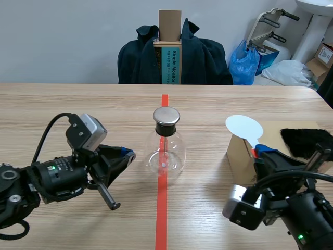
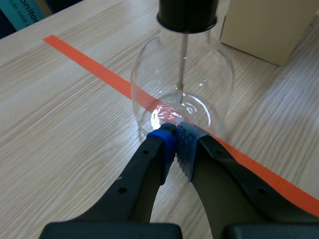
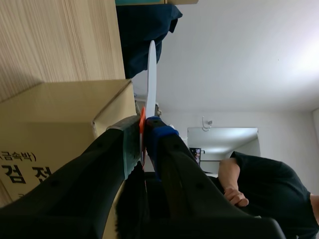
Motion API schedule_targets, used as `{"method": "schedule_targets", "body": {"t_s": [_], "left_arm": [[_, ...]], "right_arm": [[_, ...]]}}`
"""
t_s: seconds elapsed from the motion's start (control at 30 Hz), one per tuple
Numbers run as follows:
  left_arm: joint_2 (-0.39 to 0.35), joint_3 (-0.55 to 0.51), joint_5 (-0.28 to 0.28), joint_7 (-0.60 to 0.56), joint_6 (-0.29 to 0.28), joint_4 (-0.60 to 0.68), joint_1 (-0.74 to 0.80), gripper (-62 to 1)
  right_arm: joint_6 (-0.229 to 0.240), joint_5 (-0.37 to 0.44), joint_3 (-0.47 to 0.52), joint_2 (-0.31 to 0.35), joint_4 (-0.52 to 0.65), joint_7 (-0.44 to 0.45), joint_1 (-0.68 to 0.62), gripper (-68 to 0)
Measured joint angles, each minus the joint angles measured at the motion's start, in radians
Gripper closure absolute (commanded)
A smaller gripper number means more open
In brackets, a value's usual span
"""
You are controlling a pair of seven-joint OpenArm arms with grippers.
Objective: Do the electroscope experiment.
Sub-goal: 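Put the plate down on the right, then return to the home posture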
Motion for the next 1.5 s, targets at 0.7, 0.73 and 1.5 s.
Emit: {"method": "schedule_targets", "body": {"t_s": [0.7,0.73,1.5], "left_arm": [[-0.140,-0.474,-0.027,0.001,0.000,0.684,0.737,-2.8],[-0.140,-0.481,-0.027,0.001,0.000,0.692,0.748,-2.9],[-0.137,-0.505,-0.027,0.011,0.000,0.694,0.744,-62.3]], "right_arm": [[0.055,0.044,0.014,0.000,-0.041,-0.153,-0.020,-0.9],[0.055,0.044,0.014,0.000,-0.043,-0.153,-0.020,-0.8],[0.040,0.365,0.014,0.000,-0.041,-0.153,-0.035,-67.9]]}}
